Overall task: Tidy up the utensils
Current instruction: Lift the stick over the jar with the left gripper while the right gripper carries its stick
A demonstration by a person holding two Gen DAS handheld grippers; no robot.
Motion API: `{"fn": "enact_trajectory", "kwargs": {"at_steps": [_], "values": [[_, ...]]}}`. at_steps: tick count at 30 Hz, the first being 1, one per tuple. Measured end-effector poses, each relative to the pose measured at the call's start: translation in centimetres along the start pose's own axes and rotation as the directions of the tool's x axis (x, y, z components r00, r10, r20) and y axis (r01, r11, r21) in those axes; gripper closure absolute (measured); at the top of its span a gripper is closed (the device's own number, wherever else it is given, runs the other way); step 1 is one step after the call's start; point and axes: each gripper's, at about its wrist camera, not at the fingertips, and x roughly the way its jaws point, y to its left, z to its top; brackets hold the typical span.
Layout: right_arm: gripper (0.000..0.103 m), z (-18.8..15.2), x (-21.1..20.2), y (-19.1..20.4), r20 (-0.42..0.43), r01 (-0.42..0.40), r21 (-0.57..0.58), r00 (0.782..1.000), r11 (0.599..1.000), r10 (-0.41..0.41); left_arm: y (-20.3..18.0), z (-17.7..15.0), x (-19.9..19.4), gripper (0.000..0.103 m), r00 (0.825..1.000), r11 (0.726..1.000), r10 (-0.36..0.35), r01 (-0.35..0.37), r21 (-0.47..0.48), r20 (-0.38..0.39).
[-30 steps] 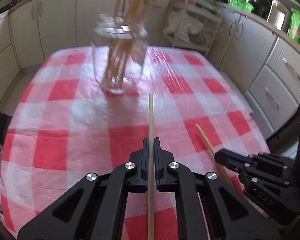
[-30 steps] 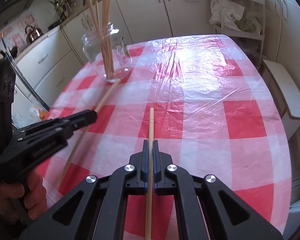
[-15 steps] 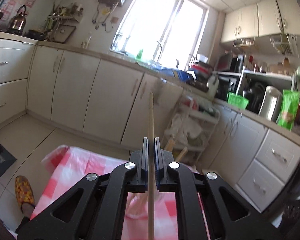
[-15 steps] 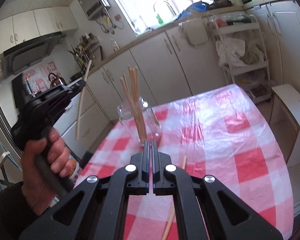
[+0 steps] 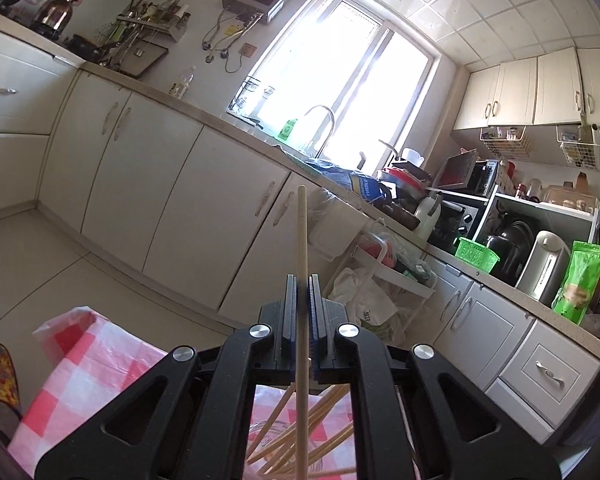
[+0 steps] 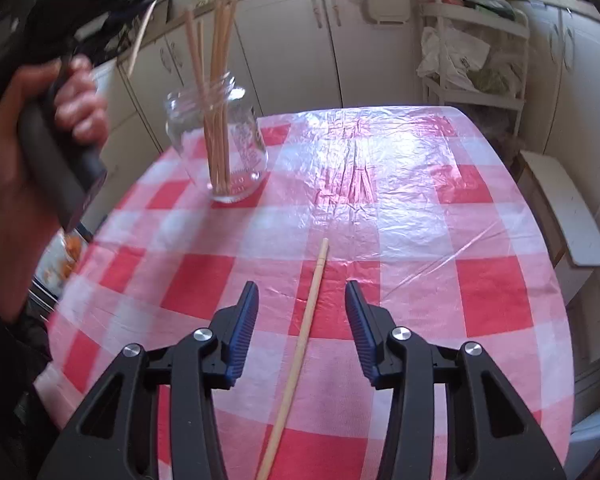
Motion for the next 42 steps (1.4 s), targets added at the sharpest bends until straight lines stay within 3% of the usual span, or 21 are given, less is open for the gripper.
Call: {"fn": "enact_trajectory", "kwargs": {"at_steps": [3, 5, 9, 11, 16, 19, 23, 26, 30, 42], "values": [[0.087, -0.7, 1.6, 1.1, -0.068, 0.039, -0.068, 0.997, 0.997, -0.043, 0.3, -0.9, 1.3, 0.098, 1.0, 1.0, 0.001, -0.001, -0.012, -0.01], [0.097, -0.9, 1.7, 1.1, -0.079, 0.038, -0.078, 0.996, 0.996, -0.045, 0.5, -1.5, 1.5, 0.098, 1.0, 1.0, 0.009, -0.009, -0.002, -0.006], [0.097, -1.2, 1.4, 0.5, -0.07, 0.0, -0.049, 0.998, 0.999, -0.004, 0.9, -2.6, 2.0, 0.098, 1.0, 0.999, 0.027, -0.027, 0.044, -0.001], [0.097, -1.0, 1.0, -0.8, -0.05, -0.066, 0.046, 0.996, 0.997, 0.068, 1.0, -3.0, 2.1, 0.098, 1.0, 0.998, 0.029, -0.028, 0.059, -0.004], [0.097, -0.2, -0.5, -2.8, 0.045, -0.166, 0.197, 0.986, 0.966, 0.16, 1.2, -4.0, 2.1, 0.098, 0.999, 0.995, 0.021, -0.019, 0.097, -0.024], [0.097, 0.5, -2.2, -3.3, 0.155, -0.229, 0.233, 0.968, 0.945, 0.197, 1.4, -4.4, 1.7, 0.098, 0.999, 0.994, 0.02, -0.017, 0.109, -0.027], [0.097, 1.4, -3.8, -2.9, 0.249, -0.282, 0.217, 0.942, 0.935, 0.226, 2.3, -3.7, 1.6, 0.098, 0.999, 0.998, 0.027, -0.026, 0.055, -0.024], [0.097, 1.8, -4.1, -2.7, 0.277, -0.299, 0.208, 0.931, 0.931, 0.237, 2.4, -2.2, 1.2, 0.098, 1.0, 1.0, 0.016, -0.016, 0.011, 0.014], [0.097, 1.8, -4.1, -2.8, 0.283, -0.304, 0.207, 0.928, 0.93, 0.241, 1.6, -1.1, 1.6, 0.098, 0.999, 1.0, 0.002, -0.003, 0.027, 0.042], [0.097, 1.7, -4.4, -3.2, 0.319, -0.287, 0.2, 0.923, 0.937, 0.215, 1.0, -4.2, 3.3, 0.098, 0.999, 0.995, 0.024, -0.026, 0.097, 0.027]]}}
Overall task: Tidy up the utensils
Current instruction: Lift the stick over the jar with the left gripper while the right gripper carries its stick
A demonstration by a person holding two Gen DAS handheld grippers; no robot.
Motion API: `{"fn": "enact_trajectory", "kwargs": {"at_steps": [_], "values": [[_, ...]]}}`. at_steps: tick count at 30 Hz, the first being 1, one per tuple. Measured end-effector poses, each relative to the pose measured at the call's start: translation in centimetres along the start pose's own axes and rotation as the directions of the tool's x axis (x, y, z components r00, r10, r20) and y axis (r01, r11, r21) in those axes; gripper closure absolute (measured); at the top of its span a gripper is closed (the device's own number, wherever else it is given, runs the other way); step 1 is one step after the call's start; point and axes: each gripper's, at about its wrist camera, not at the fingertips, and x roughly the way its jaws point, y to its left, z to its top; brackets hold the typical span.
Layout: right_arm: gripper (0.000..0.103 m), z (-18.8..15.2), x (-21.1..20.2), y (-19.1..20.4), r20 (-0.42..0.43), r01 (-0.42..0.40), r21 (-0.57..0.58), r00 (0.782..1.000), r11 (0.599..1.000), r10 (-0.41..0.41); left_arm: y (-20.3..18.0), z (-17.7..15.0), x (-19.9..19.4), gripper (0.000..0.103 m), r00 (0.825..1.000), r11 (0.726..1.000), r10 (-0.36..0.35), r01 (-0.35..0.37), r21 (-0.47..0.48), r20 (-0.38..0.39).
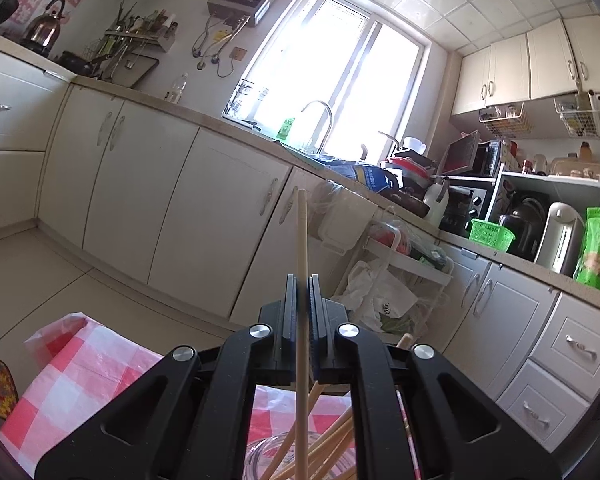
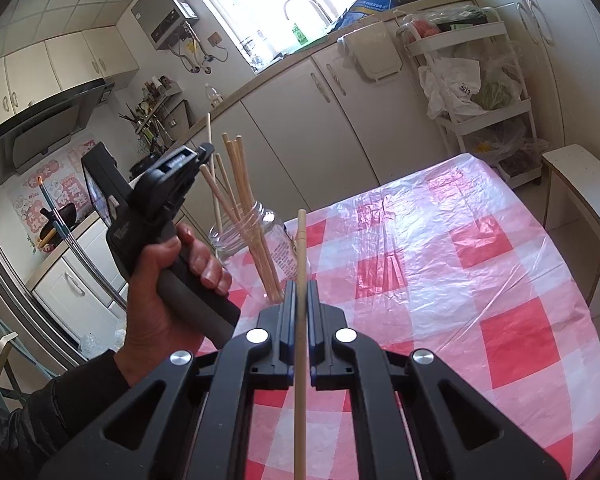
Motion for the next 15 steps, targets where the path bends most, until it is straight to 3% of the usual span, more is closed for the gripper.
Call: {"fn": "enact_trajectory", "kwargs": {"at_steps": [9, 15], "values": [[0.097, 2.1, -0.5, 1.1, 0.102, -0.007, -0.002, 0.995, 1.0, 0.008, 0.3, -1.4, -1.7, 0.098, 0.998, 0.998, -0.013, 0.017, 0.066, -0.058], [0.097, 5.9, 0.4, 5.0, 0.241, -0.078, -0.038, 0.967, 0.996, 0.085, 1.1, -2.0, -4.4, 0.089, 0.993, 0.996, -0.018, 0.029, 0.086, -0.118]]}}
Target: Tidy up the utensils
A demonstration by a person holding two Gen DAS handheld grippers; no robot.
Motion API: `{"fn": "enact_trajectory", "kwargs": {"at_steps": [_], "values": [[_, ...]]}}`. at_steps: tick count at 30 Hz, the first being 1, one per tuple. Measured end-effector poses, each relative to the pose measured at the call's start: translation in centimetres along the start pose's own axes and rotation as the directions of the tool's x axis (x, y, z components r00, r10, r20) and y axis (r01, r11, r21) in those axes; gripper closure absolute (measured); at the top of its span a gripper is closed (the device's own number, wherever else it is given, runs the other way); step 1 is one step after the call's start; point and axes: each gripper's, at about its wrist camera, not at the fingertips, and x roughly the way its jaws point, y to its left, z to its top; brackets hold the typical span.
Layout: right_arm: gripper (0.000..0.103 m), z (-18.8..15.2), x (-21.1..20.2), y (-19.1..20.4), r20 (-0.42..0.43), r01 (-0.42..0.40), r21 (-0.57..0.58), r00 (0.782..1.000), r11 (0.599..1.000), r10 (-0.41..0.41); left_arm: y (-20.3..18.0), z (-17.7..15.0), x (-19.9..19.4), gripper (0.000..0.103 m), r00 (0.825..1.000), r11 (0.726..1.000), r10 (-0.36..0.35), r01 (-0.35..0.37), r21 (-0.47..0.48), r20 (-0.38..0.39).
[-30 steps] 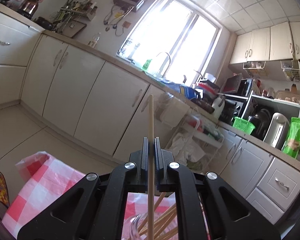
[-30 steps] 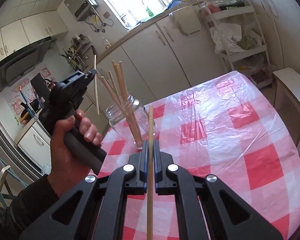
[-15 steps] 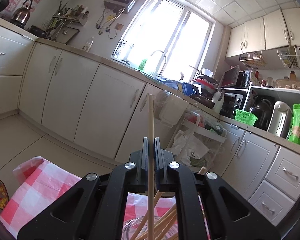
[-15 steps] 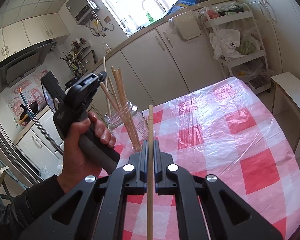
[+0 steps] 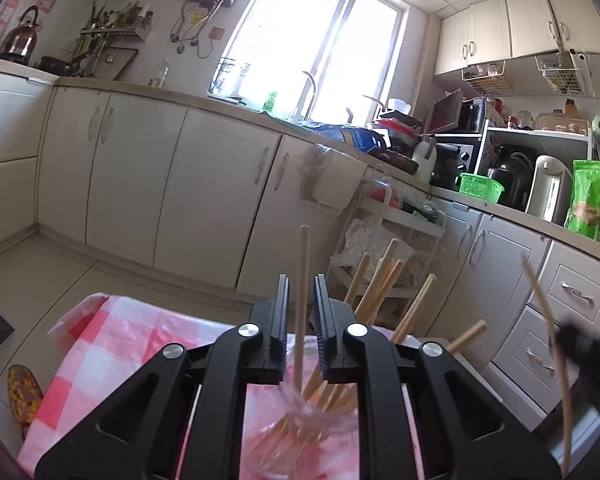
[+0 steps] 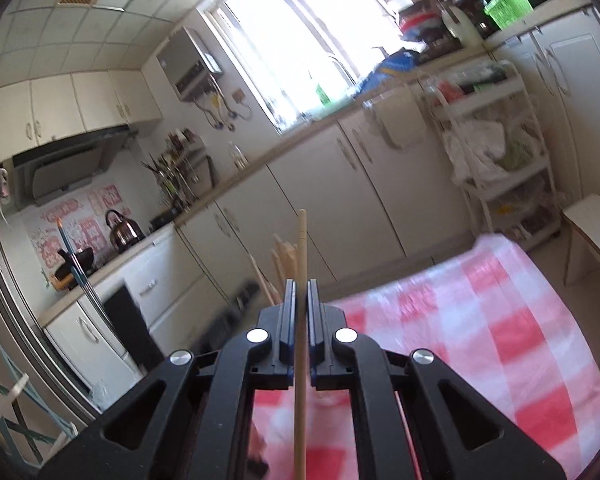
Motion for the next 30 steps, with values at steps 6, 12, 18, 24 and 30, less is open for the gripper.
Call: {"fn": "enact_trajectory", "kwargs": {"at_steps": [6, 12, 18, 24, 30], "values": [[0.097, 2.5, 4.2, 4.2, 0.148, -0.052, -0.061, 0.987, 0.997, 0.061, 2.9, -1.2, -3.9, 0.078, 0.998, 0.994, 0.052, -0.054, -0.095, -0.02], [0.097, 2.8, 9.1, 5.9, 0.244, 0.044, -0.135, 0.97, 0.99, -0.01, 6.4, -2.5, -6.7, 0.074, 0.996, 0.974, 0.091, -0.091, -0.208, -0.008], [0.097, 1.1, 12.6, 6.1, 0.263, 0.117, -0.22, 0.963, 0.969, -0.057, 7.1, -2.8, -6.6, 0.073, 0.998, 0.969, 0.059, -0.058, -0.239, -0.004], [0.097, -0.6, 13.5, 6.0, 0.294, 0.157, -0.29, 0.953, 0.944, -0.069, 7.4, -3.3, -6.3, 0.072, 0.999, 0.966, 0.03, -0.034, -0.257, -0.016], [0.097, -1.6, 13.2, 6.8, 0.303, 0.169, -0.357, 0.951, 0.919, -0.057, 7.5, -3.5, -6.0, 0.072, 1.0, 0.965, 0.022, -0.026, -0.262, -0.016]]}}
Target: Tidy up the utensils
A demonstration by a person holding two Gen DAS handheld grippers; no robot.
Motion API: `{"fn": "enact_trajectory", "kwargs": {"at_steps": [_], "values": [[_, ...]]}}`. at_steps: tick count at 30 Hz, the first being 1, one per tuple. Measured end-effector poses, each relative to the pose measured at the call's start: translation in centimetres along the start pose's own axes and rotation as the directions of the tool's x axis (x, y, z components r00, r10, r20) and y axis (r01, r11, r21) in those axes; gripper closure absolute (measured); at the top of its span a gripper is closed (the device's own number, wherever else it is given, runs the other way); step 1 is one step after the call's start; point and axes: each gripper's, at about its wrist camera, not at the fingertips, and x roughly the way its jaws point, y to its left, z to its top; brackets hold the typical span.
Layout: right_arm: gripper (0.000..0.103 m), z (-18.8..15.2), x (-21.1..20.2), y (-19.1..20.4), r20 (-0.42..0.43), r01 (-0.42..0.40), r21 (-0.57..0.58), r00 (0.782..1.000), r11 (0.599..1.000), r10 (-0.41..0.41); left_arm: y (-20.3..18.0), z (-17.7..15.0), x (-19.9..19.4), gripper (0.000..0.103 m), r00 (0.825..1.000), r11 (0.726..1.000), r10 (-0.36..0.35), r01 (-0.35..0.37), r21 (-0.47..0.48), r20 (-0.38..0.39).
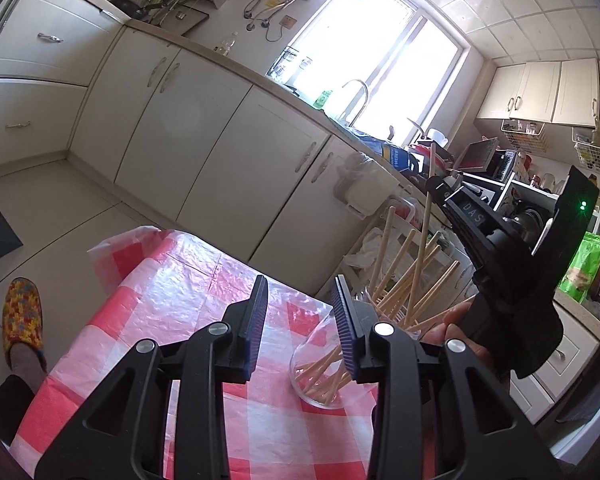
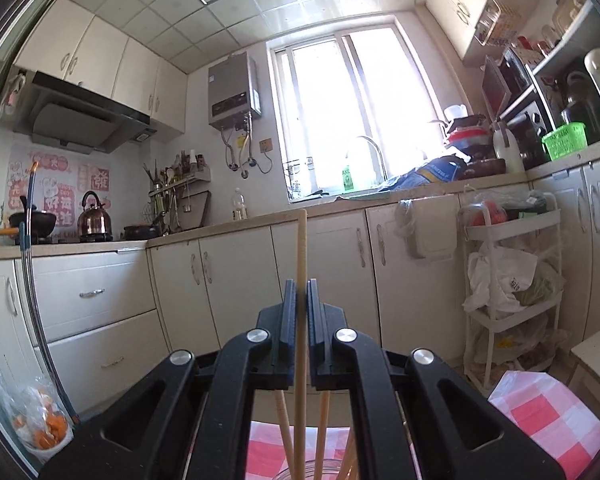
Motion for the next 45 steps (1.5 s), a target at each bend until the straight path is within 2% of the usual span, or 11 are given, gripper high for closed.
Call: {"fn": "enact_trajectory", "kwargs": {"at_steps": [15, 16, 18, 24, 27, 29, 31, 34, 39, 42, 45], "values": [[0.097, -0.2, -1.1, 0.9, 0.005, -0.004, -0.091, 1.0, 0.996, 0.004, 0.6, -0.1, 0.6, 0.071, 1.0, 1.0, 0.015, -0.016, -0.014, -0.017], [0.095, -0.1, -1.2, 0.8, 0.006, -0.003, -0.091, 1.0, 0.996, 0.004, 0.7, -0.1, 0.6, 0.071, 1.0, 1.0, 0.017, -0.017, -0.016, -0.018], [0.077, -0.1, -1.4, 0.8, 0.002, -0.001, -0.096, 1.0, 0.995, 0.001, 0.8, 0.0, 0.7, 0.071, 1.0, 1.0, 0.02, -0.02, -0.02, -0.019], [0.072, 1.3, -3.6, -0.2, 0.017, 0.001, -0.059, 1.0, 0.998, 0.0, 0.7, -0.1, 1.0, 0.07, 0.999, 1.0, 0.024, -0.024, -0.007, -0.027], [0.053, 3.2, -6.4, -1.8, 0.048, 0.025, -0.003, 0.999, 1.0, -0.025, 0.5, -0.2, 1.1, 0.068, 0.999, 1.0, 0.028, -0.028, 0.002, -0.032], [0.049, 3.8, -7.9, -3.2, 0.011, 0.042, 0.045, 0.999, 0.998, -0.042, 0.3, -0.2, 1.1, 0.062, 0.999, 0.999, 0.034, -0.034, 0.009, -0.038], [0.044, 3.6, -9.1, -4.4, -0.083, 0.066, 0.067, 0.995, 0.996, -0.06, 0.1, -0.3, 1.1, 0.056, 0.997, 0.998, 0.052, -0.051, 0.021, -0.051], [0.035, 2.1, -10.4, -5.7, -0.237, 0.109, 0.081, 0.968, 0.991, -0.087, -1.1, -0.1, 0.5, 0.043, 0.99, 0.996, 0.083, -0.079, 0.039, -0.113], [0.032, -2.1, -13.2, -6.4, -0.486, 0.168, 0.057, 0.866, 0.984, -0.12, -4.3, 0.1, -2.0, 0.024, 0.967, 0.976, 0.182, -0.156, 0.151, -0.18], [0.029, -3.2, -15.6, -6.0, -0.555, 0.182, 0.046, 0.822, 0.982, -0.126, -7.0, 0.0, -4.8, 0.016, 0.949, 0.948, 0.249, -0.197, 0.251, -0.196], [0.024, -2.6, -18.4, -5.1, -0.574, 0.174, 0.027, 0.809, 0.984, -0.128, -8.8, -0.2, -7.3, 0.011, 0.932, 0.924, 0.298, -0.228, 0.307, -0.205]]}}
